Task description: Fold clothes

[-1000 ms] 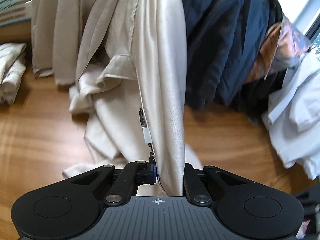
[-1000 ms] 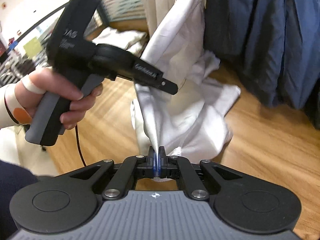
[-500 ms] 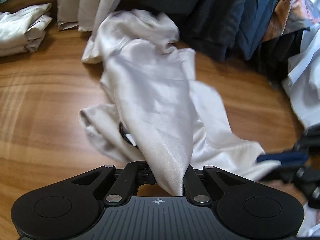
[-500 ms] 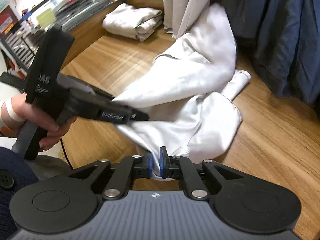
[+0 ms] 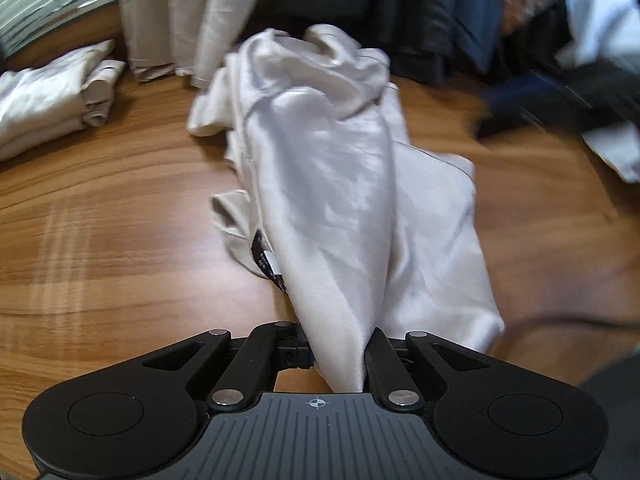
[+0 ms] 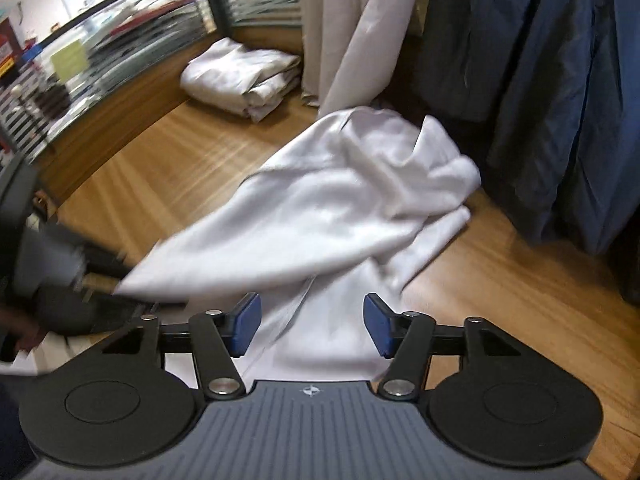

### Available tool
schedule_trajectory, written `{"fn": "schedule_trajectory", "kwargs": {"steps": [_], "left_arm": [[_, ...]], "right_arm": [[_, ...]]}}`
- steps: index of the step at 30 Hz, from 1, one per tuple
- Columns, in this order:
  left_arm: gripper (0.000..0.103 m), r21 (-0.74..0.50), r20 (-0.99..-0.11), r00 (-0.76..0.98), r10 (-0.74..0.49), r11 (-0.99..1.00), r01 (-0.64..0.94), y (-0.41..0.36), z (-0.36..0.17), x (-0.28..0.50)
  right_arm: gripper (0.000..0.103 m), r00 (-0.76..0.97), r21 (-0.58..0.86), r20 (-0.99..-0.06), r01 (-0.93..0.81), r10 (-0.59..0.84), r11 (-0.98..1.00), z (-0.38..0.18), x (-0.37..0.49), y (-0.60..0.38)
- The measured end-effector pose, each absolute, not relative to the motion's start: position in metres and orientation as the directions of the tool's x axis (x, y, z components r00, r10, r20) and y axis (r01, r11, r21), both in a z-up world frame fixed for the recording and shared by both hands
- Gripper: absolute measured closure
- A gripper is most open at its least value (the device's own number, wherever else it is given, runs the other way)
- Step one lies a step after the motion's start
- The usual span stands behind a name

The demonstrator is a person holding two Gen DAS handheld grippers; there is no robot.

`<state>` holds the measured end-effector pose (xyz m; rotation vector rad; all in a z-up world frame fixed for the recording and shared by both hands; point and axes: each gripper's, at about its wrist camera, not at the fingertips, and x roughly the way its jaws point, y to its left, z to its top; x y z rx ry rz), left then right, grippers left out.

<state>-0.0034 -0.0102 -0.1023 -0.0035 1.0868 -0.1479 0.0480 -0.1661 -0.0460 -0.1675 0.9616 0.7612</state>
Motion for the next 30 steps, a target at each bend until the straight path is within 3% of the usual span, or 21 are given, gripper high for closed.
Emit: {"fn": "schedule_trajectory", "kwargs": {"steps": [4, 11, 18, 21, 22, 23, 24, 25, 30], "left_arm": [[0.098, -0.086, -0.887, 0.432, -0.163, 0.977, 0.193, -0.025, -0.107, -0.011], [0.097, -0.124, -0.896, 0.381, -0.228, 0.952, 0.279, -0.042, -0.117, -0.011], [0.097, -0.135, -0.902, 0.375, -0.214, 0.964, 0.228, -0.033, -0.116, -0.012], [0.097, -0.131, -0.906, 0.377, -0.195, 0.973, 0.189, -0.028, -0.116, -0.013], [0.097, -0.13, -0.906, 0.377, -0.191, 0.975, 0.182, -0.026, -0.116, -0.014], [0.097, -0.129, -0.906, 0.378, -0.188, 0.976, 0.175, -0.024, -0.115, -0.014], [0.097, -0.13, -0.906, 0.38, -0.186, 0.977, 0.168, -0.023, -0.115, -0.015], [0.097, -0.131, -0.906, 0.382, -0.183, 0.978, 0.16, -0.021, -0.115, -0.014], [0.095, -0.131, -0.899, 0.404, -0.17, 0.984, 0.122, -0.017, -0.111, -0.011]], "right_arm": [[0.03, 0.371, 0.209, -0.768, -0.626, 0.522, 0.752, -0.055, 0.067, -0.142], [0.026, 0.343, 0.318, -0.745, -0.572, 0.573, 0.756, -0.074, 0.101, -0.093], [0.026, 0.321, 0.29, -0.776, -0.582, 0.542, 0.76, -0.098, 0.114, -0.05], [0.042, 0.341, 0.24, -0.788, -0.598, 0.513, 0.765, -0.102, 0.116, -0.042], [0.063, 0.341, 0.231, -0.79, -0.605, 0.51, 0.762, -0.102, 0.118, -0.042], [0.089, 0.339, 0.224, -0.794, -0.609, 0.505, 0.761, -0.102, 0.119, -0.043], [0.097, 0.342, 0.218, -0.797, -0.606, 0.497, 0.765, -0.101, 0.121, -0.046], [0.101, 0.35, 0.216, -0.795, -0.601, 0.496, 0.77, -0.099, 0.122, -0.05], [0.101, 0.431, 0.198, -0.758, -0.564, 0.49, 0.802, -0.083, 0.12, -0.087]]}}
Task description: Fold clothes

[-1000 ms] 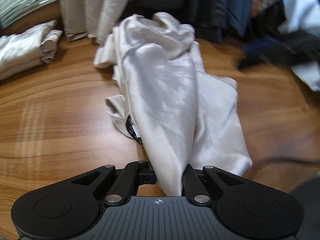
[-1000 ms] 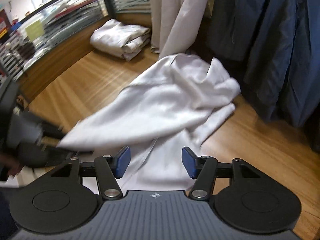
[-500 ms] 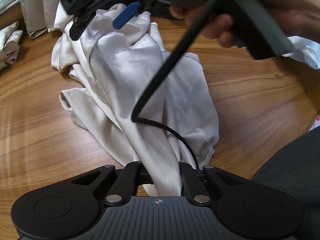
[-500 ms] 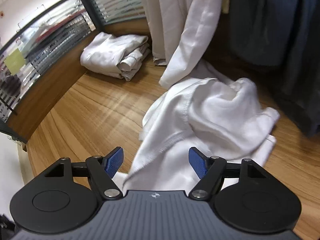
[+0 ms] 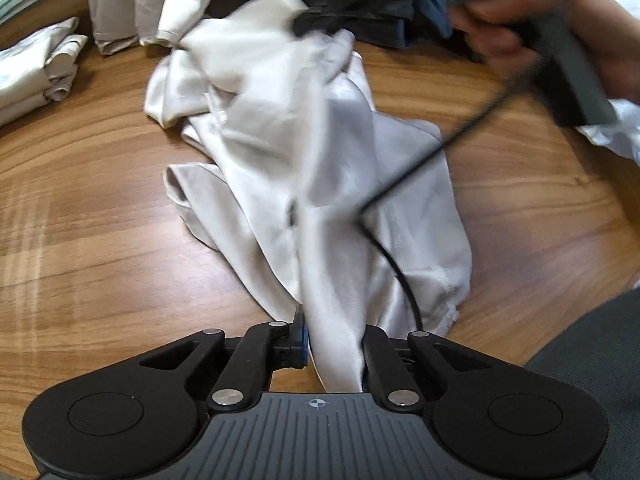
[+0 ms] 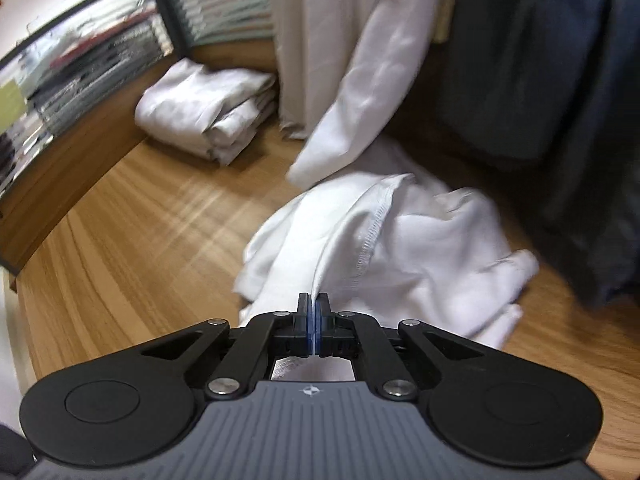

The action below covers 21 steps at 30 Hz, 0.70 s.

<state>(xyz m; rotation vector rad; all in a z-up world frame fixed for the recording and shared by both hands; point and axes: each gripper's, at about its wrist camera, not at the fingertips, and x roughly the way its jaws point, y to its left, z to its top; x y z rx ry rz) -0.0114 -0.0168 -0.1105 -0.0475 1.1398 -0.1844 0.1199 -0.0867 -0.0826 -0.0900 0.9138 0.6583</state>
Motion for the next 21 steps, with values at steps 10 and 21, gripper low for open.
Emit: {"fn": "schedule_trajectory", "kwargs": {"steps": [10, 21], "left_arm": [[0.074, -0.186, -0.839, 0.493, -0.231, 0.973, 0.139, -0.013, -0.093, 0.006], [0.043, -0.192, -0.824, 0.53, -0.199, 0.979, 0.07, -0.004, -0.081, 0.022]], "right_arm": [[0.101, 0.522, 0.177, -0.78, -0.348, 0.347, 0.921, -0.088, 0.11, -0.205], [0.086, 0.537, 0.089, -0.818, -0.238, 0.208, 0.967, -0.112, 0.077, -0.252]]}}
